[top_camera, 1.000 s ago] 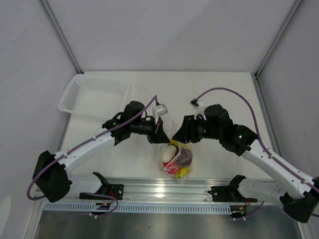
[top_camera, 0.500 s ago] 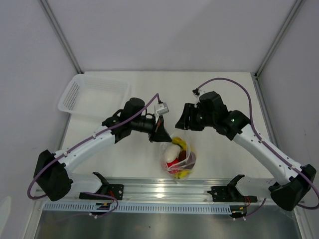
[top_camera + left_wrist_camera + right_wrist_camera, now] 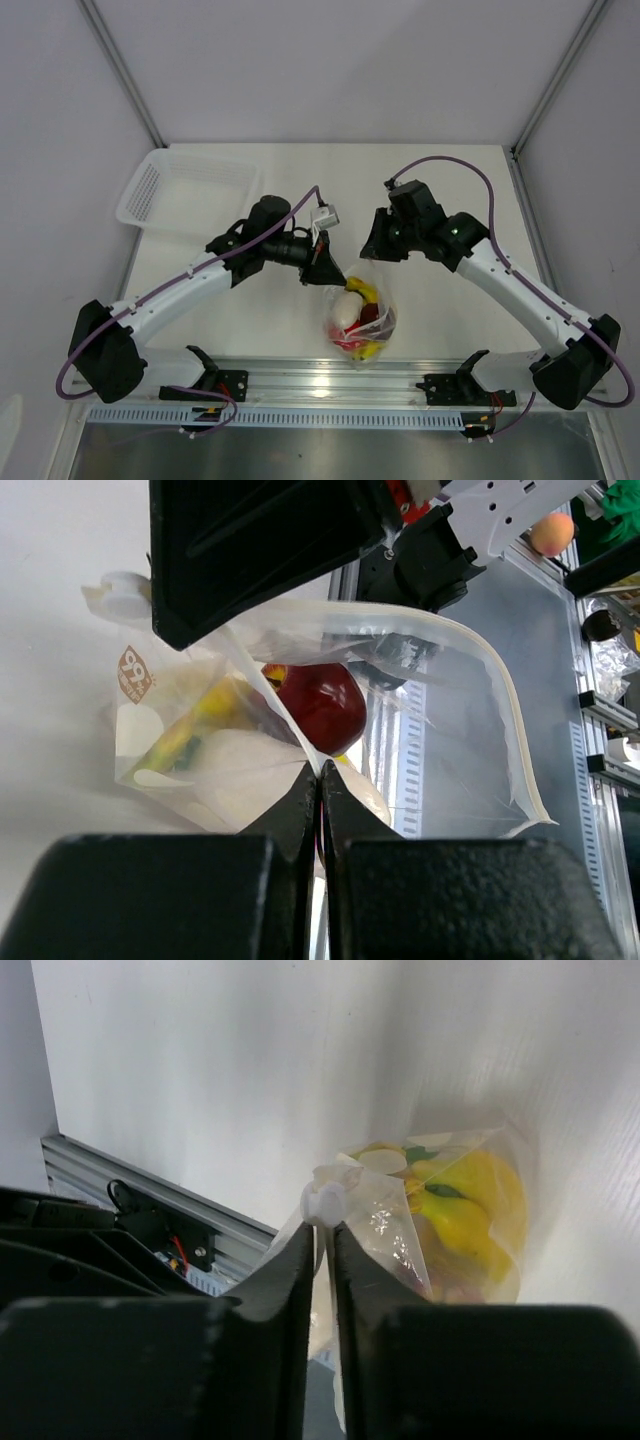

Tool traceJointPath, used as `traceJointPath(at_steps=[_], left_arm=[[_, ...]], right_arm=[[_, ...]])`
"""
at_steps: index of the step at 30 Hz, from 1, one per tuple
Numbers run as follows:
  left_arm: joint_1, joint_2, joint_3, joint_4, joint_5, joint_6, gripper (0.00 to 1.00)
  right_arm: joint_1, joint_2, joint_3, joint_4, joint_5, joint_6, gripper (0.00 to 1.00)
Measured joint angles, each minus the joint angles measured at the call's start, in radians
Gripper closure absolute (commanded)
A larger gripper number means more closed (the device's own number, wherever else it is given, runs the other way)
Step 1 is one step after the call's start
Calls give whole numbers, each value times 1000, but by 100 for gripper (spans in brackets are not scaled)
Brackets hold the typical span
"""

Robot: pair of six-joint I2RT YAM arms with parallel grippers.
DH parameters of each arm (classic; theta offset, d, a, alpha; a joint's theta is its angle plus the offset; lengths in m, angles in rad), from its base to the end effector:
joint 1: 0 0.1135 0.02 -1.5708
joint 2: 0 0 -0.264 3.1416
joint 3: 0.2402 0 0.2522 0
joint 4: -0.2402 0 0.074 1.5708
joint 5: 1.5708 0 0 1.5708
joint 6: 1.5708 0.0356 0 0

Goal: Place the food in the zip-top bag and seal the zipper
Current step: Adjust the zipper food storage bag at the center of the board.

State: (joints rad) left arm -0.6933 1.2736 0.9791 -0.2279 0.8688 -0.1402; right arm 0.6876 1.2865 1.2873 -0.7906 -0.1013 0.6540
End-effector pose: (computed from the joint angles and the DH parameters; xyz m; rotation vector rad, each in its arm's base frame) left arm 0.1969 -0.1989 0.3038 1.1253 1.8832 -1.3948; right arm 0.2047 0.1728 0.3494 -0.0938 2.4893 0.7362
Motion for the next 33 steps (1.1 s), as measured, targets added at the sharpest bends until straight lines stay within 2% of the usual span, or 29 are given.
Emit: traceJointPath(at_steps=[2,5,6,7,12,14,16,20,21,22,33], left_arm=[[0,0,0,7,1,-9,96],[0,0,0,24,3,-25,73],[0,-3,0,32,3,-36,60],[-1,-6,0,37,1,-43,52],[-34,-32,19,50,-71,-93,33],[-67,-33,44,45,-131,-105,30],[-101,-33,64,44,-203,-120,17],[-175,-32,115,18,-374,-158,13],[-203,-31,132,8,-430,-164,2],[-232,-29,150,1,-482,-167,0],[-509,60,209,-18,-1073,-241,0]], right_arm=[[0,11,0,-3,0,7,97],[2,17,0,-5,6,20,100],[2,17,0,-5,11,27,100],[2,16,0,-5,16,31,100],[2,11,0,-5,51,80,100],[2,1,0,-6,69,109,100],[8,-14,0,-10,96,139,100],[28,-41,0,-27,179,201,100],[32,-47,0,-32,201,217,100],[35,-50,0,-37,216,233,100],[40,-95,0,-57,315,370,100]])
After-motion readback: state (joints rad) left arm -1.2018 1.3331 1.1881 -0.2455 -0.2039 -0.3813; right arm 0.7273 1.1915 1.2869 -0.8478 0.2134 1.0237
